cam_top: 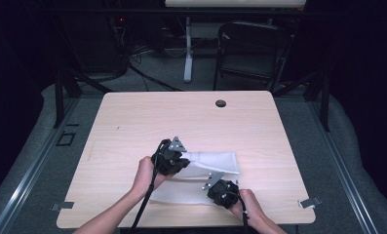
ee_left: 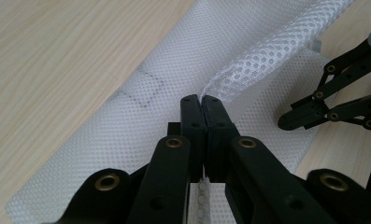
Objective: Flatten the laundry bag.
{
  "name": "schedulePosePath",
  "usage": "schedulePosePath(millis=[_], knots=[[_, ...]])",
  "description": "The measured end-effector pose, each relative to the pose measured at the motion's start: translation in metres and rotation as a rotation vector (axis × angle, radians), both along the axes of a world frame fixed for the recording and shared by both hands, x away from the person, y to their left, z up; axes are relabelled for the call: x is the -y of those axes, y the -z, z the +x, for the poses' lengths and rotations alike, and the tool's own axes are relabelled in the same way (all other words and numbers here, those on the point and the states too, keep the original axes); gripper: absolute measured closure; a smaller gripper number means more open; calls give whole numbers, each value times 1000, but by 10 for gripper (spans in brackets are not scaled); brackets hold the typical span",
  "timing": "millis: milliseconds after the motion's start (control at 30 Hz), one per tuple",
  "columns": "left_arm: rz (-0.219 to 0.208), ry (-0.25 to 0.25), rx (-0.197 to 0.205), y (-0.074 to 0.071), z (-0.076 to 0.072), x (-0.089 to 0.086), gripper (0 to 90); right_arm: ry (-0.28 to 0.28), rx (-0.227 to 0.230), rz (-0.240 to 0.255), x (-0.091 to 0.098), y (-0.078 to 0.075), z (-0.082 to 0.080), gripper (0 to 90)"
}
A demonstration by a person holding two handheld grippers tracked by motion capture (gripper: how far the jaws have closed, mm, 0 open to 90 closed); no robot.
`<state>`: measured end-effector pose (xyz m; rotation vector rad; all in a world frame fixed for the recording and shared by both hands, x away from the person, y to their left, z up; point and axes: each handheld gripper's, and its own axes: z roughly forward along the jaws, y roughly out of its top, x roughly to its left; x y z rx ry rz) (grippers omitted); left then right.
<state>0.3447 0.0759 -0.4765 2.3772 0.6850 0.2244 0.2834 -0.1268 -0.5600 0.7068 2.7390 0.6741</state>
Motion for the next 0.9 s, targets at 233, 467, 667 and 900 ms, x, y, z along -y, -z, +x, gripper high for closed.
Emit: schedulePosePath(millis=[233,467,667,900], knots=[[8,-9,21,-8,4,2,892,-9,-36,-7,0,-2,0,900],[10,-23,42,-21,13,1,892,-30,-88,-20,1,-4,0,900],[19,-37,69,-32,22,5,892,-26,-120,-6,3,-4,0,900],[44,-47,102,-41,35,11,892,-33,-137,-11,4,-5,0,900]])
